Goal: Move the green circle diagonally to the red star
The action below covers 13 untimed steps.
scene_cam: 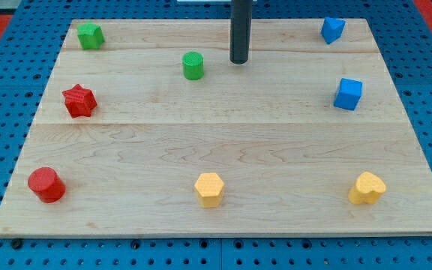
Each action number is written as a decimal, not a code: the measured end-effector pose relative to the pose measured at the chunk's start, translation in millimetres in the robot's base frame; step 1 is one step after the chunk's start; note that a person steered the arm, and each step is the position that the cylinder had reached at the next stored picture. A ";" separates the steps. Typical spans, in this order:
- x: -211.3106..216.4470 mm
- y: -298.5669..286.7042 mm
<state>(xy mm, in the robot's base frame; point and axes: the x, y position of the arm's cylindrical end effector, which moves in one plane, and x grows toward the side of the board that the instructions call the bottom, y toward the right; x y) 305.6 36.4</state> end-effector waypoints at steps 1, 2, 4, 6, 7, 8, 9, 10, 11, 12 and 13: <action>14.2 -10.0; 14.2 -10.1; 14.1 -57.3; 14.2 -120.3; 14.2 -124.3; 14.2 -135.3; 14.2 -135.3; -3.6 -115.8; -32.8 -113.6; -33.0 -116.6; -45.7 -148.6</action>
<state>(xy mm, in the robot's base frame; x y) 259.9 -112.2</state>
